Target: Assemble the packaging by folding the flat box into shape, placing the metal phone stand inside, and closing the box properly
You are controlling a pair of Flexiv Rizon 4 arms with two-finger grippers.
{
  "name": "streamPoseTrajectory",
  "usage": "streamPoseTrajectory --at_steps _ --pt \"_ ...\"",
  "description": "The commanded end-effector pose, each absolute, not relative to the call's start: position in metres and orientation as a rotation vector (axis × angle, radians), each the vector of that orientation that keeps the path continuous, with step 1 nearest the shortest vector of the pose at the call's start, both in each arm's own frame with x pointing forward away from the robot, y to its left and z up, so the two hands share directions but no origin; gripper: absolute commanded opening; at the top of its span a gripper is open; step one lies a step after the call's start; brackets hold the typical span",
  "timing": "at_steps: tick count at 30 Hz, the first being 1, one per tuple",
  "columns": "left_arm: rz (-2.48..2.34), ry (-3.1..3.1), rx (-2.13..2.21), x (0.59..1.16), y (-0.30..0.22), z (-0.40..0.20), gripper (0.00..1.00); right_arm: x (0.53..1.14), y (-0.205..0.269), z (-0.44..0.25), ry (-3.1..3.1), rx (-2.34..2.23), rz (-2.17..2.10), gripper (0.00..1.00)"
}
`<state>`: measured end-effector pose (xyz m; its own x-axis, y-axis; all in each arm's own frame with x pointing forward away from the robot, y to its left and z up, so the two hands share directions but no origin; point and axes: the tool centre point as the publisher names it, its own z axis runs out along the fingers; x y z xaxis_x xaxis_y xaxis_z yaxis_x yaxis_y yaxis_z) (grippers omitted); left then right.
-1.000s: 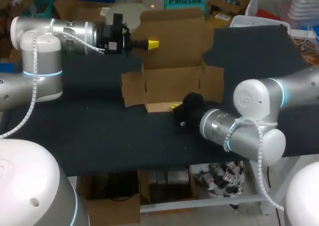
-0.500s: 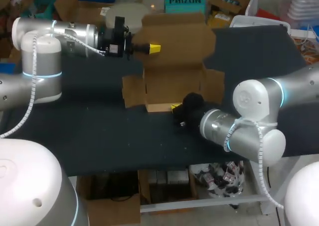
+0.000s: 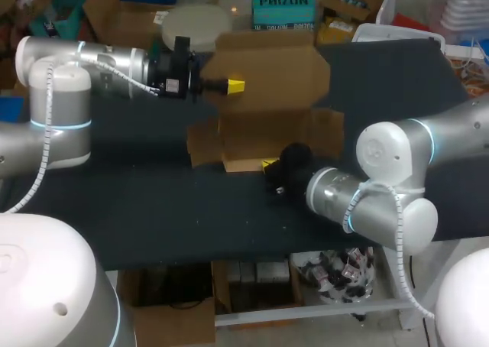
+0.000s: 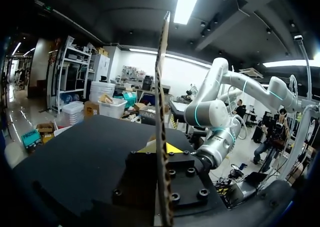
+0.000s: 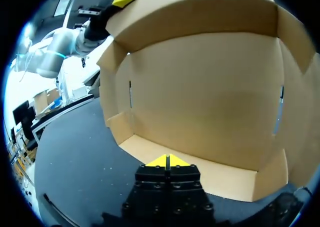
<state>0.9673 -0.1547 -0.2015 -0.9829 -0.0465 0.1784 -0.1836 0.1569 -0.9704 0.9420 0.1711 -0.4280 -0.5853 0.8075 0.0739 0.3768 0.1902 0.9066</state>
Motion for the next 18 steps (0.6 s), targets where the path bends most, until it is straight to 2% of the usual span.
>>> streamPoseTrajectory --at_steps 1,18 --pt "1.943 -2.303 0.22 0.968 -0.152 -0.207 0.0 0.943 0.172 -0.435 2.045 1.106 1.375 0.0" --pt "1.917 -2.306 0.212 0.96 -0.151 -0.218 0.0 0.943 0.172 -0.435 2.045 1.106 1.375 0.0"
